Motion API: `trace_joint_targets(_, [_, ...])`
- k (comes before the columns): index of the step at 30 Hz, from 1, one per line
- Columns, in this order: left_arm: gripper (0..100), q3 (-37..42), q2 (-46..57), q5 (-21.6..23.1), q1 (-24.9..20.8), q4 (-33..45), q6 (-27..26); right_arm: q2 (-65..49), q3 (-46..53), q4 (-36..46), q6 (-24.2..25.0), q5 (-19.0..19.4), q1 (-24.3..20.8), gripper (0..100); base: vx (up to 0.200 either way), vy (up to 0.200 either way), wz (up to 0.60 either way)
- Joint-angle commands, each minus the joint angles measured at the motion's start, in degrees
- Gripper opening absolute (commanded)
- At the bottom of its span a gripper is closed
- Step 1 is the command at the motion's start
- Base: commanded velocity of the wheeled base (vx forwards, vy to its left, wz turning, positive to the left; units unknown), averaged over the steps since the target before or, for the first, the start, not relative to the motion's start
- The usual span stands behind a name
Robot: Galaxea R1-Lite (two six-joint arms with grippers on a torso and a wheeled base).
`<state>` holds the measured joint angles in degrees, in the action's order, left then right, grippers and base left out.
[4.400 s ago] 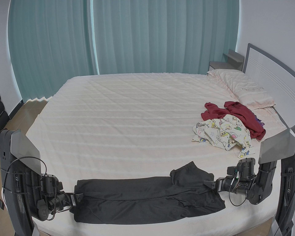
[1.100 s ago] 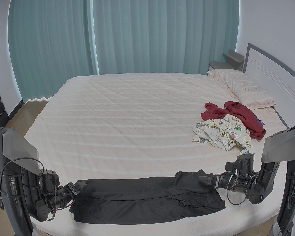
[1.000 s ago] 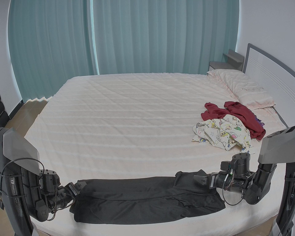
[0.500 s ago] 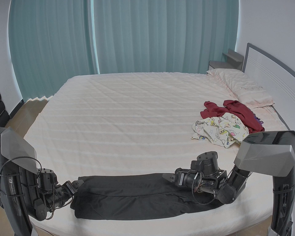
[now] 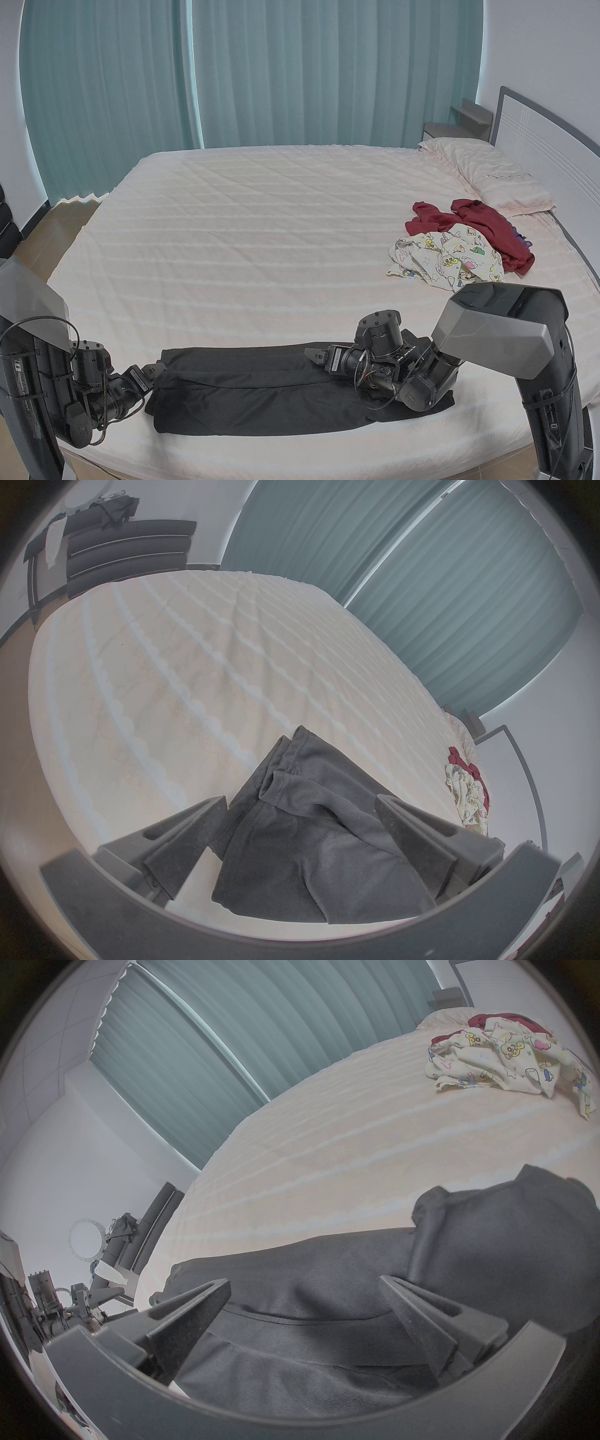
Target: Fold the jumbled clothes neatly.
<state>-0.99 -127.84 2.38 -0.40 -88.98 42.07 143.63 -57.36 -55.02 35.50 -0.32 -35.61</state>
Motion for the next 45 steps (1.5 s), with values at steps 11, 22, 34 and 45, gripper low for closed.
trace_joint_targets(11, [100,-0.16,-1.18,-0.09,0.05,-1.02,-0.06,-1.69,3.13,1.14,-0.25,0.05,-1.04,100,0.000,0.000,0.00])
trace_joint_targets(22, [100,-0.16,-1.53,-0.27,0.05,-1.02,-0.15,-4.67,4.89,5.27,-0.08,1.64,-1.92,100,0.000,0.000,0.00])
trace_joint_targets(34, [100,-0.24,-1.62,-0.27,0.05,-1.02,-0.15,3.15,-0.65,1.67,-4.74,-2.58,-2.01,100,0.000,0.000,0.00])
trace_joint_targets(45, [100,-0.24,-1.62,-0.27,0.05,-1.02,-0.15,0.16,3.22,2.19,-4.65,-1.88,-4.03,100,0.000,0.000,0.00])
